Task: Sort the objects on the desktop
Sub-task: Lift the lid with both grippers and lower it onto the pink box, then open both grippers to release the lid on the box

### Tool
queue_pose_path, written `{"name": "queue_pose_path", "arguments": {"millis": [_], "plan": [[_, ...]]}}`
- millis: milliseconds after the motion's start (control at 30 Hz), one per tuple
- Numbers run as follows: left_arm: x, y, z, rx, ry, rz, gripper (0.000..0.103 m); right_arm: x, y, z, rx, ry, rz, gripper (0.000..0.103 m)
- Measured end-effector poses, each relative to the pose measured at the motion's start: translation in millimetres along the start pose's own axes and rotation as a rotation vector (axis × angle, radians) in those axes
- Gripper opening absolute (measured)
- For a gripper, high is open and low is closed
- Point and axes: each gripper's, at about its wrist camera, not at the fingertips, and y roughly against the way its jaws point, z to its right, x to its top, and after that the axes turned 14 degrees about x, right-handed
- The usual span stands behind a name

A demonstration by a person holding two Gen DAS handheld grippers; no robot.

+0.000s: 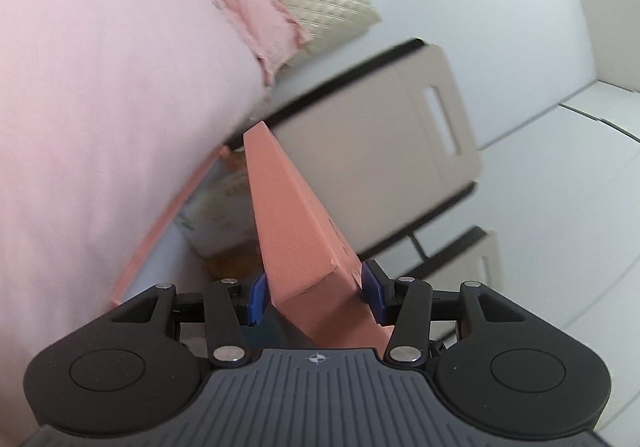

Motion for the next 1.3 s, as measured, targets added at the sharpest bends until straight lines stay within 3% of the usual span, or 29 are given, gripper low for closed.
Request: {"name": "queue_pose_path", "arguments": {"millis": [233, 333, 433, 533, 600, 767, 900, 967, 1133, 1300], "plan": [[-6, -12, -5, 0.043, -0.037, 0.0, 0.054, -14, -12, 39, -0.006, -0.067, 0.002, 0.058], [-15, -12, 1, 0.122, -0.095, 0.029, 0.063, -23, -8, 44, 0.0, -0.086, 0.013, 0.058], [-24, -9, 11, 0.197, -0.167, 0.084, 0.072, -28, -5, 39, -0.008, -0.058, 0.028, 0.057], [-31, 2, 22, 0.228, -0.228, 0.197, 0.082, -34, 0, 35, -0.014, -0.048, 0.052, 0.058], [-36, 6, 28, 0.233, -0.262, 0.245, 0.082, -41, 2, 34, -0.042, -0.044, 0.055, 0.059], [-41, -1, 36, 0.306, -0.324, 0.275, 0.082, -54, 5, 33, -0.09, -0.023, 0.056, 0.062], [-45, -3, 41, 0.376, -0.362, 0.32, 0.082, -59, 16, 21, -0.089, 0.035, 0.101, 0.075], [-44, -5, 41, 0.41, -0.371, 0.342, 0.082, -61, 24, 13, -0.083, 0.059, 0.122, 0.077], [-47, -6, 43, 0.431, -0.391, 0.355, 0.083, -76, 41, -1, -0.091, 0.085, 0.125, 0.078], [-54, -15, 45, 0.434, -0.422, 0.31, 0.087, -100, 49, -5, -0.102, 0.025, 0.086, 0.076]]}}
